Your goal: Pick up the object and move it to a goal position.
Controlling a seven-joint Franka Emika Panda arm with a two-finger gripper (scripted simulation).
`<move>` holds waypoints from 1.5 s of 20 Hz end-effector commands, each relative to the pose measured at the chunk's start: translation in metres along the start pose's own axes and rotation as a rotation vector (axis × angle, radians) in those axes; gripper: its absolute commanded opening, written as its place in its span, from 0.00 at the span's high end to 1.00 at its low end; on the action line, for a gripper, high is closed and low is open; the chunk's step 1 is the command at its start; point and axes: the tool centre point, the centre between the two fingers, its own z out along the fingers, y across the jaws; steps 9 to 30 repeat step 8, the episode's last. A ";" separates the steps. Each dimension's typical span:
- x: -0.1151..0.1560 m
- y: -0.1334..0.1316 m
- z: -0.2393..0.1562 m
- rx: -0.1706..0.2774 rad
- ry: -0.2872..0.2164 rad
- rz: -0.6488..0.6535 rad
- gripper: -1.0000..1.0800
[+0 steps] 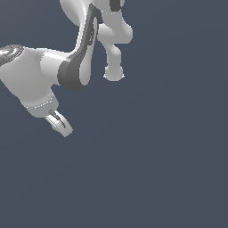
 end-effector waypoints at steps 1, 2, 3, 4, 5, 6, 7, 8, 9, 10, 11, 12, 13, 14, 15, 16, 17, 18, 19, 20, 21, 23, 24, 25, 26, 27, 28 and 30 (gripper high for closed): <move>0.007 0.007 -0.008 0.000 -0.001 -0.002 1.00; 0.009 0.009 -0.011 0.000 -0.001 -0.002 1.00; 0.010 0.011 -0.012 0.000 -0.001 -0.002 1.00; 0.012 0.012 -0.014 0.000 -0.001 -0.002 1.00; 0.012 0.012 -0.014 0.000 -0.001 -0.002 1.00; 0.013 0.013 -0.015 0.000 -0.001 -0.002 1.00; 0.013 0.013 -0.015 0.000 -0.001 -0.002 1.00; 0.013 0.013 -0.015 0.000 -0.001 -0.002 1.00; 0.013 0.013 -0.015 0.000 -0.001 -0.002 1.00; 0.013 0.013 -0.015 0.000 -0.001 -0.002 1.00; 0.013 0.013 -0.015 0.000 -0.001 -0.002 1.00; 0.013 0.013 -0.015 0.000 -0.001 -0.002 1.00; 0.013 0.013 -0.015 0.000 -0.001 -0.002 1.00; 0.013 0.013 -0.015 0.000 -0.001 -0.002 1.00; 0.013 0.013 -0.015 0.000 -0.001 -0.002 1.00; 0.013 0.013 -0.015 0.000 -0.001 -0.002 1.00; 0.013 0.013 -0.015 0.000 -0.001 -0.002 1.00; 0.013 0.013 -0.015 0.000 -0.001 -0.002 1.00; 0.013 0.013 -0.015 0.000 -0.001 -0.002 1.00; 0.013 0.013 -0.015 0.000 -0.001 -0.002 1.00; 0.013 0.013 -0.015 0.000 -0.001 -0.002 1.00; 0.013 0.013 -0.015 0.000 -0.001 -0.002 1.00; 0.013 0.013 -0.015 0.000 -0.001 -0.002 1.00; 0.013 0.013 -0.015 0.000 -0.001 -0.002 1.00; 0.013 0.013 -0.015 0.000 -0.001 -0.002 1.00; 0.013 0.013 -0.015 0.000 -0.001 -0.002 1.00; 0.013 0.013 -0.015 0.000 -0.001 -0.002 1.00; 0.013 0.013 -0.015 0.000 -0.001 -0.002 1.00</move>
